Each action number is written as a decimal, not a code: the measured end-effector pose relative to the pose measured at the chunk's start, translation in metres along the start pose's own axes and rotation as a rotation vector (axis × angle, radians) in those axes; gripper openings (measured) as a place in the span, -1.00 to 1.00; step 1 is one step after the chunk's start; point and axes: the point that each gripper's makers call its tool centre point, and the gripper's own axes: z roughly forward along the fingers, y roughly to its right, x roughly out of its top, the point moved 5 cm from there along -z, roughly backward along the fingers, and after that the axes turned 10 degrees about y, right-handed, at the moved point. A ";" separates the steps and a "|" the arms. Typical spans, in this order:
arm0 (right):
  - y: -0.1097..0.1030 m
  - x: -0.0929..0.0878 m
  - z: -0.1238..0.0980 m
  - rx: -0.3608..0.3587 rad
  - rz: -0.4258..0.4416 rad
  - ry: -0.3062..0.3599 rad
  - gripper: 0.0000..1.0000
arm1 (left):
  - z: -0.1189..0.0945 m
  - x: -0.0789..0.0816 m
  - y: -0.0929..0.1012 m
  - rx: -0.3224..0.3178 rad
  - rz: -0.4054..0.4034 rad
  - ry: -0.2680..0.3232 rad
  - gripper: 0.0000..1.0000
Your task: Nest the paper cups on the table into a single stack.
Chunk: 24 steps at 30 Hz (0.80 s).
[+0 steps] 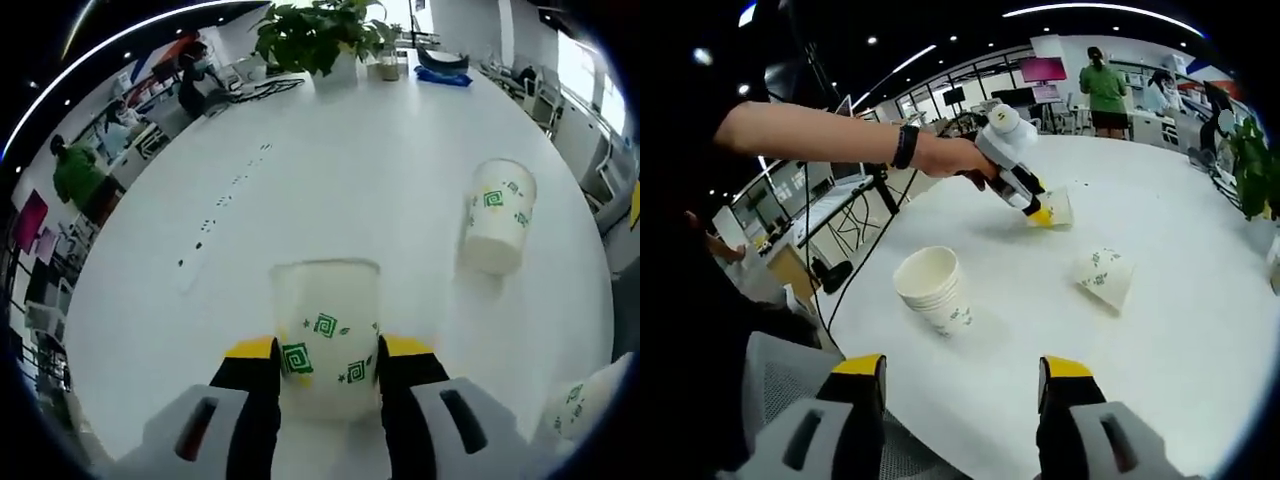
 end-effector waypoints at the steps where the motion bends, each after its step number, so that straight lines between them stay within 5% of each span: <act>1: 0.000 0.000 0.000 0.000 0.000 -0.001 0.21 | -0.004 -0.003 0.002 0.001 0.006 0.002 -0.27; 13: -0.001 0.004 0.007 0.018 -0.004 -0.008 0.17 | -0.048 -0.016 0.010 0.007 0.031 0.066 -0.26; 24: 0.002 0.032 0.024 0.050 0.029 0.041 0.11 | -0.098 -0.014 0.021 0.023 0.092 0.102 -0.25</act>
